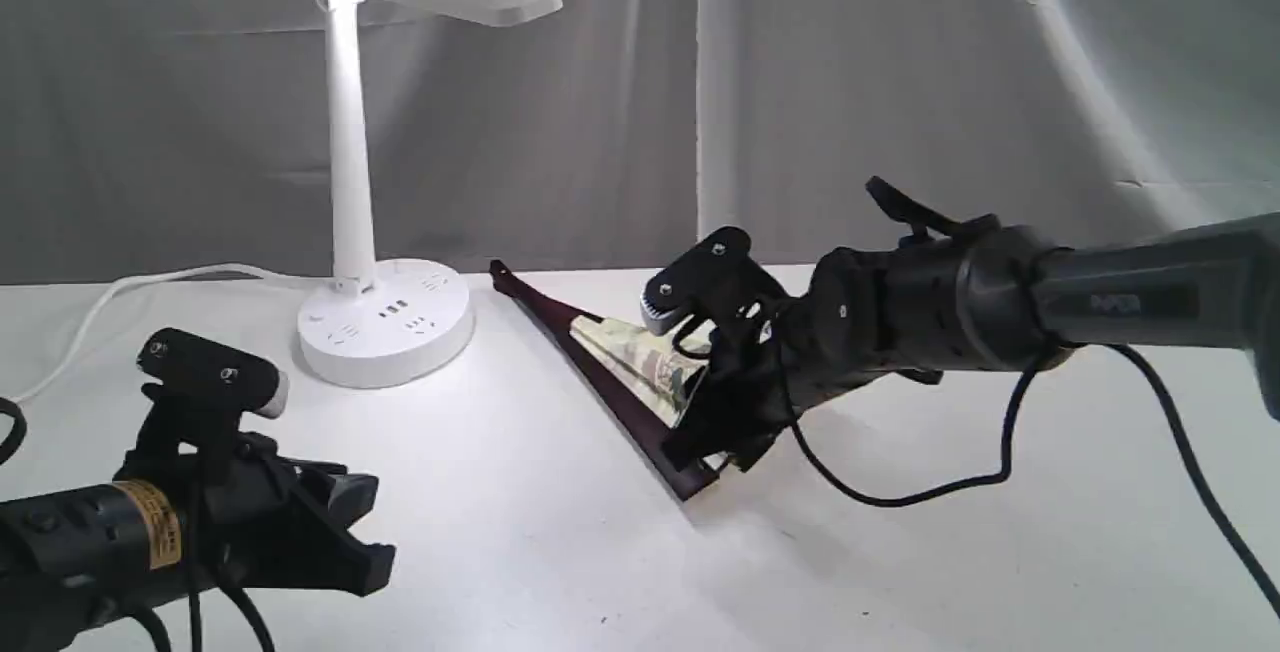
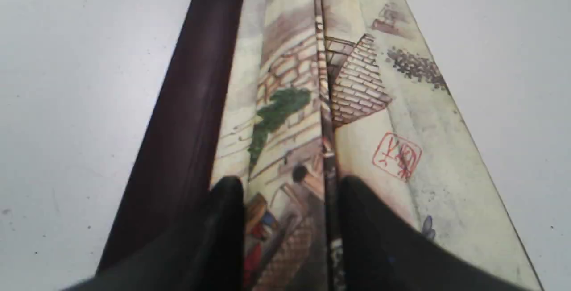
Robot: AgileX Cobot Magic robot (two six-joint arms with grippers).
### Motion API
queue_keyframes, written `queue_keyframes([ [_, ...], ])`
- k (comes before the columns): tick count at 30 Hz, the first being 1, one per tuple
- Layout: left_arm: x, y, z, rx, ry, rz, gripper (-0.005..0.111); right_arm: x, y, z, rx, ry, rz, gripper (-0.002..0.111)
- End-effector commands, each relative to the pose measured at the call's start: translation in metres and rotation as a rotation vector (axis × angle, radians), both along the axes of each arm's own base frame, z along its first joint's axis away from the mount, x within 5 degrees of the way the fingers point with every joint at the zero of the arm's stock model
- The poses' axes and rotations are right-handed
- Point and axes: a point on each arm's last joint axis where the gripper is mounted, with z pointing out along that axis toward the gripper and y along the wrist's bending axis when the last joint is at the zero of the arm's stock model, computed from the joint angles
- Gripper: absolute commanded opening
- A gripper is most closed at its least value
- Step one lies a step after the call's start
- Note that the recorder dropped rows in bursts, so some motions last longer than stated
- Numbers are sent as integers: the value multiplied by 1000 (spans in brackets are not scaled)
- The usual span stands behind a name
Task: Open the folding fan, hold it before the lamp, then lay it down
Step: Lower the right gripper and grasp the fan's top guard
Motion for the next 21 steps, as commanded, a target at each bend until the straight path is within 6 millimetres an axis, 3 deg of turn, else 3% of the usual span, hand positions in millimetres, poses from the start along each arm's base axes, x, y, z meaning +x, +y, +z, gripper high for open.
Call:
queue_keyframes([
  [1, 1, -3, 2, -8, -9, -1, 22, -2, 0, 10, -6, -17, 15, 0],
  [21, 1, -3, 2, -3, -12, -5, 22, -10, -2, 39, -7, -2, 38, 0],
])
